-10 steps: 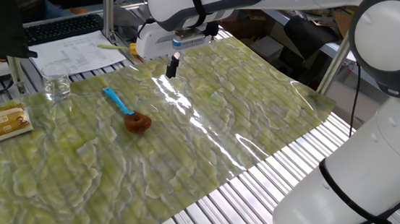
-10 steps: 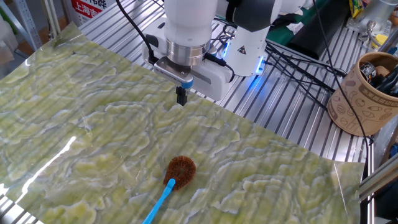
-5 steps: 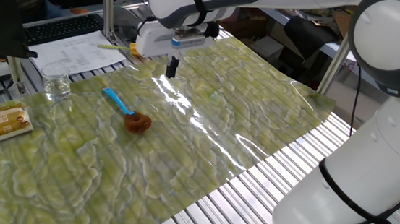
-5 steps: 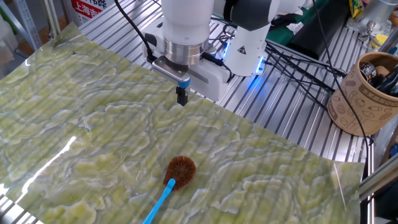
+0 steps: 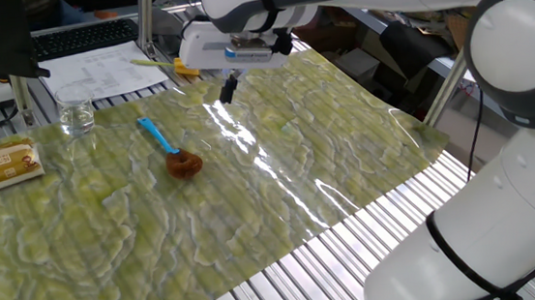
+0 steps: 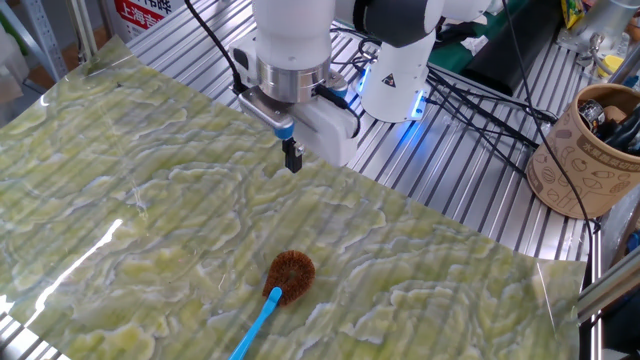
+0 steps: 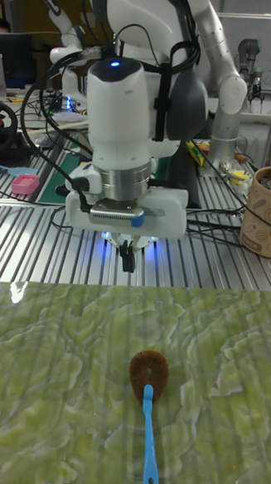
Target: Scrub the table with a brush
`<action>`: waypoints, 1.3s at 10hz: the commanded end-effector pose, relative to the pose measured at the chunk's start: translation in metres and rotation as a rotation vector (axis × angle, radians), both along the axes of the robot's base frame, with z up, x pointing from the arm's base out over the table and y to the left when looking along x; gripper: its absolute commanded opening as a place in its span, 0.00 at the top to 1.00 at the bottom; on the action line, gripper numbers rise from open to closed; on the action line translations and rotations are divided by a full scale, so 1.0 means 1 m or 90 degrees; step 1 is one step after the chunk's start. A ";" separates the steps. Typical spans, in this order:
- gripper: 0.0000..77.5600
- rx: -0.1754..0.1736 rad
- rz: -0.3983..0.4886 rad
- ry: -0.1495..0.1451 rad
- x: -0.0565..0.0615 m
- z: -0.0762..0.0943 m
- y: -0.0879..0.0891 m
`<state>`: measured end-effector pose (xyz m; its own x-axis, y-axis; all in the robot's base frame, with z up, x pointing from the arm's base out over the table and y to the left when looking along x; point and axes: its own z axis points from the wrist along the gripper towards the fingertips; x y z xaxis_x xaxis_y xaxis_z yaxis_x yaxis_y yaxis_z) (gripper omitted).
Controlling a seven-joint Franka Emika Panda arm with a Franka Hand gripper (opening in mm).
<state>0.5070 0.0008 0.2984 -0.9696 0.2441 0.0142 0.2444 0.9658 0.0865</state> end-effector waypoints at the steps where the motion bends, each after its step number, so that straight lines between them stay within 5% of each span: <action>1: 1.00 0.010 -0.005 -0.002 0.005 0.002 0.000; 13: 1.00 0.026 -0.035 -0.013 0.024 -0.006 -0.001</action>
